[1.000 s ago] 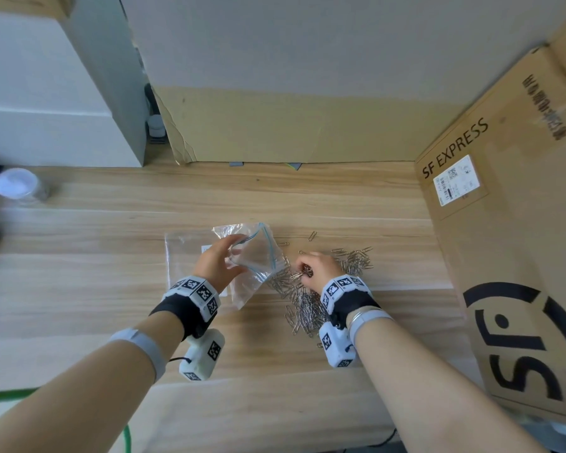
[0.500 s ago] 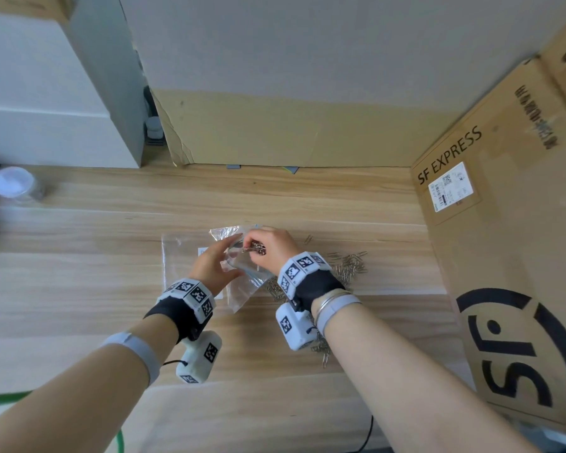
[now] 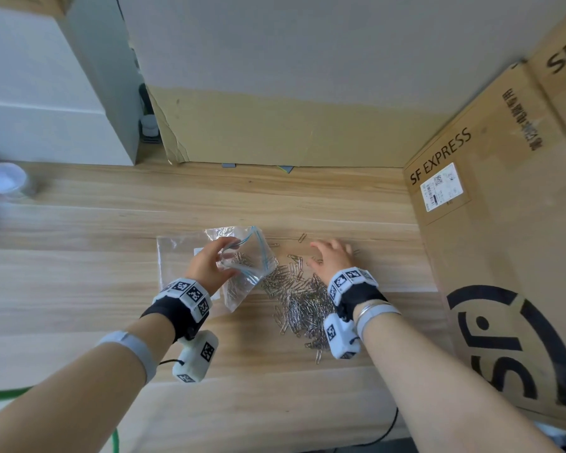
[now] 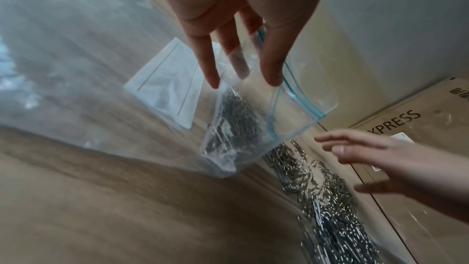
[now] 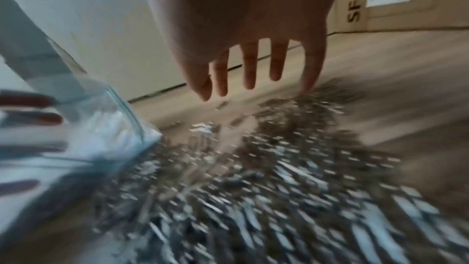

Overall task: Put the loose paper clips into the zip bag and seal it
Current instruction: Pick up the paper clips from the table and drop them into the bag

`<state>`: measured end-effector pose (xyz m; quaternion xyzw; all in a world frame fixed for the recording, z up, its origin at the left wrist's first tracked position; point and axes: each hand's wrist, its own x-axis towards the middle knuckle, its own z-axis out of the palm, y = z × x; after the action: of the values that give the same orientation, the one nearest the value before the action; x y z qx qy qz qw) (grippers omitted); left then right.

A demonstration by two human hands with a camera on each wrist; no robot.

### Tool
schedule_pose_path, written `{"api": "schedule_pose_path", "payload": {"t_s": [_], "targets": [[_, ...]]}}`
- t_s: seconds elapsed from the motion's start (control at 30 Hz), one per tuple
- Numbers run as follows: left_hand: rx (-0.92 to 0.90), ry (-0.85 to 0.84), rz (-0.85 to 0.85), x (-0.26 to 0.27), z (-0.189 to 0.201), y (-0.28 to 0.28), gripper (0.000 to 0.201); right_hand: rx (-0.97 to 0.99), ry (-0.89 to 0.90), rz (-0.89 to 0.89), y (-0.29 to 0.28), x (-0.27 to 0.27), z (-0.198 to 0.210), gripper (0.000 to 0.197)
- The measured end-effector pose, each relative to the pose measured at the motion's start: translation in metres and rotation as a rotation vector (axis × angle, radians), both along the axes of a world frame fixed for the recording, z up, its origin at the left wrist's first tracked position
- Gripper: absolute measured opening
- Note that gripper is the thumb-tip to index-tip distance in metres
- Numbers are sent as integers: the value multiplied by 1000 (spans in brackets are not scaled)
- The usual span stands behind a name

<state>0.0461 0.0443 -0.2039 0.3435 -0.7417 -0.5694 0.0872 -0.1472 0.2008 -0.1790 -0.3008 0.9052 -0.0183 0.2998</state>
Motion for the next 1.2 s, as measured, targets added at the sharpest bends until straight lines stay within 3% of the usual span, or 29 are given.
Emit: {"api": "schedule_pose_path", "payload": {"t_s": [0.17,0.37,0.4,0.53,0.63,0.7,0.83,0.97,1.2], "targets": [[-51,-31,-27,0,-2,3,56,26,9,-161,25,8,-17,51],[-69,-30,-40,-2,0,6,55,-77,-77,-98,15,25,-14,37],[-74,-29,-38,-2,-1,7,55,-89,-93,-94,15,25,-13,43],[-78,-27,-35,0,-2,7,56,41,-152,-62,28,29,-8,97],[-78,-19,-29,0,-2,8,55,107,-182,8,32,40,-12,110],[-69,-7,-21,0,-1,8,55,111,-153,62,30,48,-15,104],[-48,5,-9,1,-1,8,54,-74,-76,48,23,49,-21,64],[-32,9,0,2,-1,7,54,-157,-65,73,17,47,-20,40],[7,2,15,2,1,6,55,-85,-32,140,2,36,-16,30]]}}
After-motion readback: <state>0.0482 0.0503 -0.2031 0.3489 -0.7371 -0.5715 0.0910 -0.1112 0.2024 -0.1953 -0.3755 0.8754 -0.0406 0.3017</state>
